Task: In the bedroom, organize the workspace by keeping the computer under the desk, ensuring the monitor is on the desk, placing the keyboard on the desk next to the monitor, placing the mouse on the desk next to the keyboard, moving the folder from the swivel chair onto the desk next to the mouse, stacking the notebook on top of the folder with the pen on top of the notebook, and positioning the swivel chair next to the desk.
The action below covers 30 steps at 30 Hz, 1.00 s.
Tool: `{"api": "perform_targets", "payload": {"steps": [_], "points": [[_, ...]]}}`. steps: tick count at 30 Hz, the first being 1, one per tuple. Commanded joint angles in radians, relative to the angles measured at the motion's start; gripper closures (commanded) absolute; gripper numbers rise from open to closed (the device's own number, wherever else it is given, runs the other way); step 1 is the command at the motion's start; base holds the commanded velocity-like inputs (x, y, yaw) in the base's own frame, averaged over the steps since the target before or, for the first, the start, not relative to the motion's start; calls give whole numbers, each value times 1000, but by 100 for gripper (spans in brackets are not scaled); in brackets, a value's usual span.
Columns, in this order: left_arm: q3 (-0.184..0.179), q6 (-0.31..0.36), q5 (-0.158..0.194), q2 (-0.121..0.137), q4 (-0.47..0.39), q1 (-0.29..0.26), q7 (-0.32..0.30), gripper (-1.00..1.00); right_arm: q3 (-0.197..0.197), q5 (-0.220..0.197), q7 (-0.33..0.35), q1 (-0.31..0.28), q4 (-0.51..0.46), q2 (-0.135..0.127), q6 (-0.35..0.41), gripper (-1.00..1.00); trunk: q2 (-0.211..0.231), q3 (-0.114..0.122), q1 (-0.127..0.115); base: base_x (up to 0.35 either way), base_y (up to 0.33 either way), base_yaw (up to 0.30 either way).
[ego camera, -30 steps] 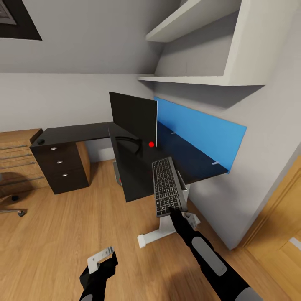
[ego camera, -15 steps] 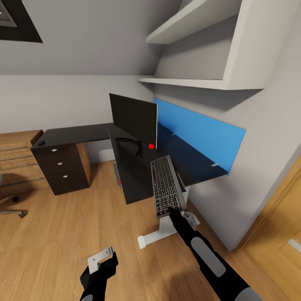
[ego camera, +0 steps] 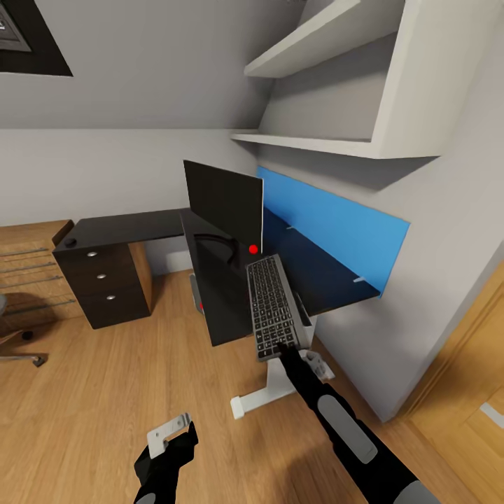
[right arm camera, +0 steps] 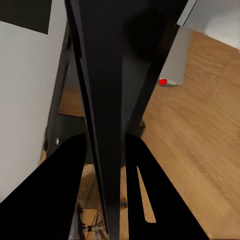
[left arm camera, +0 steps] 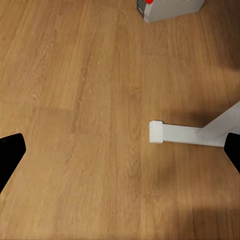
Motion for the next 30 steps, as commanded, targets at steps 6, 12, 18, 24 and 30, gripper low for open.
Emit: {"api": "perform_targets", "payload": {"steps": [6,12,18,24,30], "points": [[0,3,1,2,-2,0,3,-100,10,-109,-4,27,-75,1,46,100,0,-1,0,0,0,0],[0,3,-1,4,-2,0,4,-100,19,-143,-6,110,-221,-5,98,100,0,-1,0,0,0,0],[0,3,-2,4,-2,0,4,-100,47,-147,-11,172,-312,-8,132,100,0,-1,0,0,0,0],[0,3,0,4,-2,0,5,-100,66,-148,-32,178,-319,0,134,100,0,-1,0,0,0,0],[0,3,2,4,-2,0,7,-100,73,-140,-66,179,-318,7,134,100,0,-1,0,0,0,0]]}}
